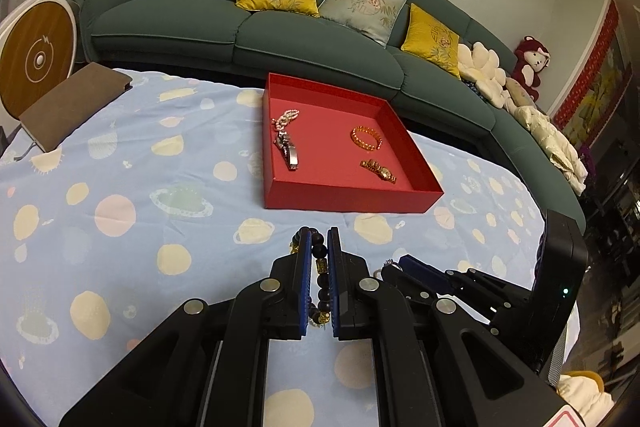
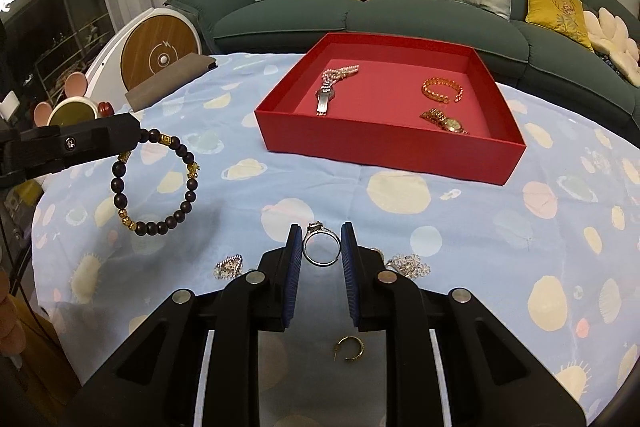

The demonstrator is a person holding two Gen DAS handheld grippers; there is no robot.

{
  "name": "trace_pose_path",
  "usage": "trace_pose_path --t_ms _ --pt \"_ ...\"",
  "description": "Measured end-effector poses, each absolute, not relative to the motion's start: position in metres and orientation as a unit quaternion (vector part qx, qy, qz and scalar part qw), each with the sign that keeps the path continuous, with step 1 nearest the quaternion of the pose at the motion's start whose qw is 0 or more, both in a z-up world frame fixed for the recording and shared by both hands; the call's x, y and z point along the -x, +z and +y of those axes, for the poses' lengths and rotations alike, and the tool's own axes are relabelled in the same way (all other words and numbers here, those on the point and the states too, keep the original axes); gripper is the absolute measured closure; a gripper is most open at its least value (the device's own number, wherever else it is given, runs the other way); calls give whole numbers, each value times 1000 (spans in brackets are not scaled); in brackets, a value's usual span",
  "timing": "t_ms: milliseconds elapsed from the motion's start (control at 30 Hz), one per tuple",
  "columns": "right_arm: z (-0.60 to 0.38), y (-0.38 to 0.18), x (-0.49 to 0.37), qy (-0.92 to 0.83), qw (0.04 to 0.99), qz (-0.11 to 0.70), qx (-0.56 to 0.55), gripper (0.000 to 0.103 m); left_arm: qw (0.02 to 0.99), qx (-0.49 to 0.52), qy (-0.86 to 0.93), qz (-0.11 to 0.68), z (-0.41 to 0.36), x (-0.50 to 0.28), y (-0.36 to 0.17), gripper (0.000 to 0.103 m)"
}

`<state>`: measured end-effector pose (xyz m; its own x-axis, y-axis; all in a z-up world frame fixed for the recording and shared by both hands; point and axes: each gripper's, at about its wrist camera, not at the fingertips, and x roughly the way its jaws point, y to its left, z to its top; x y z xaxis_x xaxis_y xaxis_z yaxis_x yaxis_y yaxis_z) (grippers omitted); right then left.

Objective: Organize jewelry
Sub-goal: 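Carry bracelet and ring into the red tray and open both tools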

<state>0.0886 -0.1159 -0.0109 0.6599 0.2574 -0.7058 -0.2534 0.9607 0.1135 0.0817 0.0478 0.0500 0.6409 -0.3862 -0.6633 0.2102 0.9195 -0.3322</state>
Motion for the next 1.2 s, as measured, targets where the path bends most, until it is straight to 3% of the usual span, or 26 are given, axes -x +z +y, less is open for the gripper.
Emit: trace_pose_path --t_ms 333,700,1033,1133,1200 --pt "-156 46 -136 111 928 354 -13 84 918 101 -175 341 22 -145 101 97" --pt "-192 16 -214 59 923 378 -51 84 889 160 -172 392 15 -226 52 97" --pt "-197 -15 -230 54 910 410 -37 83 883 139 -142 424 -3 -245 24 97" --pt "-201 -14 -227 52 910 409 -37 82 888 127 -134 422 -5 -241 25 93" --pt "-203 -11 -224 51 912 406 -38 82 889 123 -131 422 -5 -238 27 85"
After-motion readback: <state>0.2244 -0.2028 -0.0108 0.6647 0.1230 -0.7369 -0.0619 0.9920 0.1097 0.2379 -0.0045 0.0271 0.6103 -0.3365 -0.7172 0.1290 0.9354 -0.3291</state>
